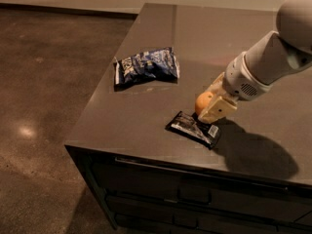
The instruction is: Move orange near rxbar chocolate
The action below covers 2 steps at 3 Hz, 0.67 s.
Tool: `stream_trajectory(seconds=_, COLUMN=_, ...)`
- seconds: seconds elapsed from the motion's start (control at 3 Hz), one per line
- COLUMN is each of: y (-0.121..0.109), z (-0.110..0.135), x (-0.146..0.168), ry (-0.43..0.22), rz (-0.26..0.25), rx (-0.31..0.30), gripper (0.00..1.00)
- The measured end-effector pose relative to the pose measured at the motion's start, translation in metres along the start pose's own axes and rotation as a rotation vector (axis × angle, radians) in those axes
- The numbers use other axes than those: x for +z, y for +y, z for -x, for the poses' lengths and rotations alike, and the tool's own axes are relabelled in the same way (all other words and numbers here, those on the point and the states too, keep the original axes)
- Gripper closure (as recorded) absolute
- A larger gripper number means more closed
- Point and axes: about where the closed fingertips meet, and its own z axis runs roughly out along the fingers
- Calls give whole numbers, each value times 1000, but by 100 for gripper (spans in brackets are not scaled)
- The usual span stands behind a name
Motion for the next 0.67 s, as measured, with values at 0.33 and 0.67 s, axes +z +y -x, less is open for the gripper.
stream_trajectory(seconds=0.33, y=-3, z=-2, x=1, ry=13, rz=-22, rx=0, gripper=15)
stream_trajectory(seconds=0.67, y=-6, z=-2, x=2, ry=27, rz=-43, rx=3, gripper=0)
